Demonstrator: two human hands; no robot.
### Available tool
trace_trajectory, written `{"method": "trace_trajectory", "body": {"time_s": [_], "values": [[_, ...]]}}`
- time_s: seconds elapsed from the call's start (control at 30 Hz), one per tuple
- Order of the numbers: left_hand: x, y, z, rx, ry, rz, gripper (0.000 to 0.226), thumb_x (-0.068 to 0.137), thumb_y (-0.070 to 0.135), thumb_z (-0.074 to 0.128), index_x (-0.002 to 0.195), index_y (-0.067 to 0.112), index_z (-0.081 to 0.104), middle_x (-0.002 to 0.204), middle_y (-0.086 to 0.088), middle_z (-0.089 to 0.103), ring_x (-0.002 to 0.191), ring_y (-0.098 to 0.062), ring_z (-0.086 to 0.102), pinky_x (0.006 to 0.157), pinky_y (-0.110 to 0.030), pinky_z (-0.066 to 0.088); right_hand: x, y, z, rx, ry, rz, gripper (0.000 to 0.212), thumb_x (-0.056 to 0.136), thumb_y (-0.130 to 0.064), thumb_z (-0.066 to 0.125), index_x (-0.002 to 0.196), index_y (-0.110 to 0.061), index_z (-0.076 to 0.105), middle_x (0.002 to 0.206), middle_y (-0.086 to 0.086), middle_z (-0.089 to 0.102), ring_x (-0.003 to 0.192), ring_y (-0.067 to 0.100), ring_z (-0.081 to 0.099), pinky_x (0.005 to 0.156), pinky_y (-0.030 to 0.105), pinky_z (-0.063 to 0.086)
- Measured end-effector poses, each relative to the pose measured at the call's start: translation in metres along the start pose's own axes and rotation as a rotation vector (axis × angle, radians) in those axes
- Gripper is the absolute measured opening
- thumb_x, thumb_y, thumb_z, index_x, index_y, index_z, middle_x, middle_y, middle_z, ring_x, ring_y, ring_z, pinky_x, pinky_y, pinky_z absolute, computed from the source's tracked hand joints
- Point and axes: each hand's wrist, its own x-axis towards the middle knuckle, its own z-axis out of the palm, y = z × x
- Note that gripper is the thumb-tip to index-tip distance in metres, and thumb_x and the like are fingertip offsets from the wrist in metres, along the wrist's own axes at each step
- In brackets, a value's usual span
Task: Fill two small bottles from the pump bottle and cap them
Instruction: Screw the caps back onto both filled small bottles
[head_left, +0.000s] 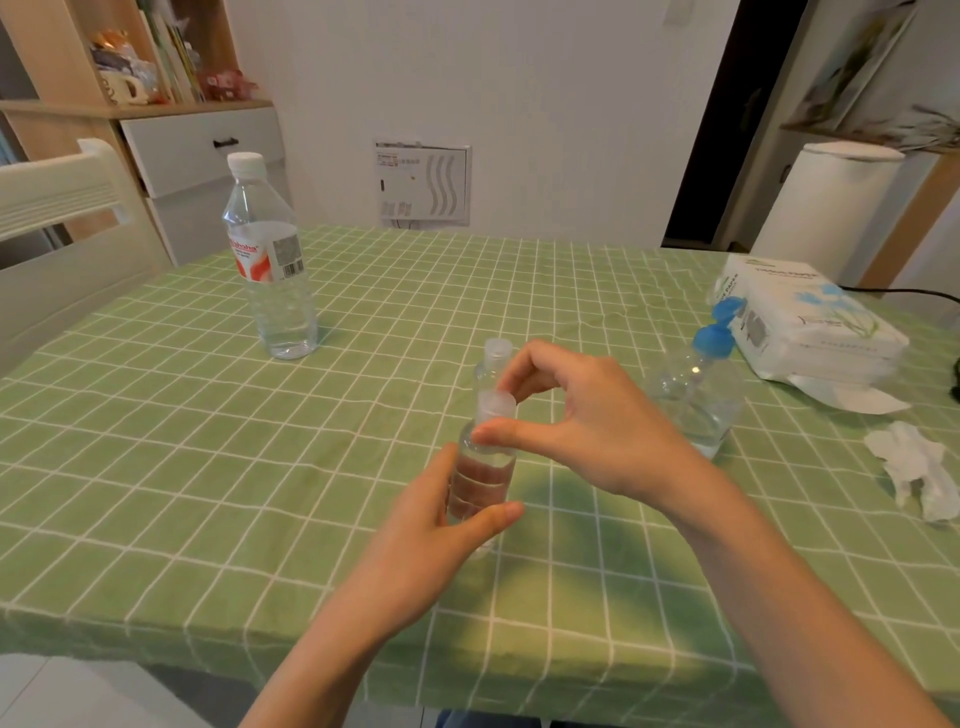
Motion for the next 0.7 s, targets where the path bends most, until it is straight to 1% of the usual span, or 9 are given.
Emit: {"method": "trace_trajectory", "body": {"time_s": [0.1,0.17,0.23,0.3,0.4,0.47,0.53,0.6,0.7], "values": [[0.0,0.0,0.0,-0.008,-0.003,0.002,0.042,0.067,0.045,0.069,0.106,0.033,0.058,0.097,0.009,0.068,0.09,-0.008,0.065,0.084,-0.032,0.053,-0.001,0.0,0.0,0.019,-0.053,0.058,0.041,0.069,-0.06,0.066,0.103,-0.039,0.057,0.093,-0.021,0.066,0.099,-0.008,0.058,0.083,0.008,0.043],[0.0,0.0,-0.002,0.001,-0.009,0.007,0.044,0.067,0.047,0.068,0.108,0.037,0.056,0.099,0.013,0.068,0.09,-0.005,0.065,0.083,-0.031,0.053,-0.003,0.002,-0.001,0.102,-0.096,0.067,0.046,0.073,-0.059,0.06,0.117,-0.044,0.057,0.101,-0.023,0.066,0.104,-0.009,0.057,0.089,0.008,0.043],[0.0,0.0,-0.002,0.004,-0.007,0.011,0.043,0.067,0.048,0.068,0.107,0.038,0.056,0.098,0.015,0.068,0.089,-0.005,0.065,0.082,-0.03,0.053,-0.004,0.003,-0.001,0.132,-0.095,0.027,0.029,0.082,-0.041,0.067,0.11,-0.042,0.062,0.102,-0.024,0.067,0.101,-0.011,0.059,0.09,0.007,0.042],[0.001,0.0,0.0,0.001,0.005,0.011,0.043,0.064,0.049,0.068,0.103,0.035,0.058,0.094,0.014,0.068,0.087,-0.005,0.065,0.082,-0.031,0.053,-0.003,0.004,0.002,0.147,-0.038,0.032,0.018,0.079,-0.032,0.075,0.091,-0.038,0.063,0.093,-0.021,0.068,0.094,-0.008,0.061,0.086,0.009,0.045],[0.002,-0.001,0.002,-0.003,0.01,0.006,0.044,0.063,0.048,0.068,0.102,0.03,0.059,0.094,0.007,0.067,0.087,-0.007,0.065,0.082,-0.033,0.054,-0.001,0.005,0.008,0.049,0.062,0.073,0.03,0.067,-0.046,0.078,0.075,-0.03,0.054,0.081,-0.011,0.066,0.083,0.001,0.06,0.075,0.016,0.047],[0.002,-0.001,0.002,-0.016,0.009,0.005,0.043,0.063,0.046,0.069,0.103,0.031,0.059,0.094,0.007,0.068,0.088,-0.007,0.065,0.082,-0.032,0.054,-0.001,0.004,0.008,0.032,0.043,0.09,0.039,0.064,-0.06,0.071,0.082,-0.03,0.055,0.084,-0.011,0.067,0.085,0.0,0.061,0.078,0.02,0.048],[0.002,-0.001,0.0,-0.02,0.004,0.008,0.044,0.065,0.045,0.069,0.106,0.035,0.058,0.096,0.01,0.068,0.089,-0.006,0.065,0.083,-0.031,0.053,-0.002,0.003,0.004,0.121,-0.022,0.088,0.045,0.065,-0.066,0.062,0.098,-0.037,0.057,0.089,-0.017,0.068,0.091,-0.006,0.062,0.087,0.02,0.048],[0.002,-0.001,-0.001,-0.023,-0.001,0.016,0.045,0.066,0.044,0.069,0.109,0.037,0.057,0.098,0.012,0.069,0.09,-0.005,0.065,0.081,-0.028,0.053,-0.003,0.002,0.0,0.184,-0.076,0.059,0.038,0.076,-0.053,0.063,0.112,-0.042,0.058,0.096,-0.019,0.069,0.098,-0.007,0.062,0.094,0.02,0.046],[0.002,0.0,-0.001,-0.014,-0.003,0.022,0.045,0.066,0.045,0.069,0.109,0.037,0.056,0.096,0.013,0.069,0.087,-0.004,0.065,0.079,-0.027,0.053,-0.003,0.003,-0.001,0.163,-0.053,0.016,0.023,0.083,-0.027,0.07,0.104,-0.037,0.067,0.099,-0.018,0.071,0.099,-0.006,0.062,0.093,0.015,0.045]]}}
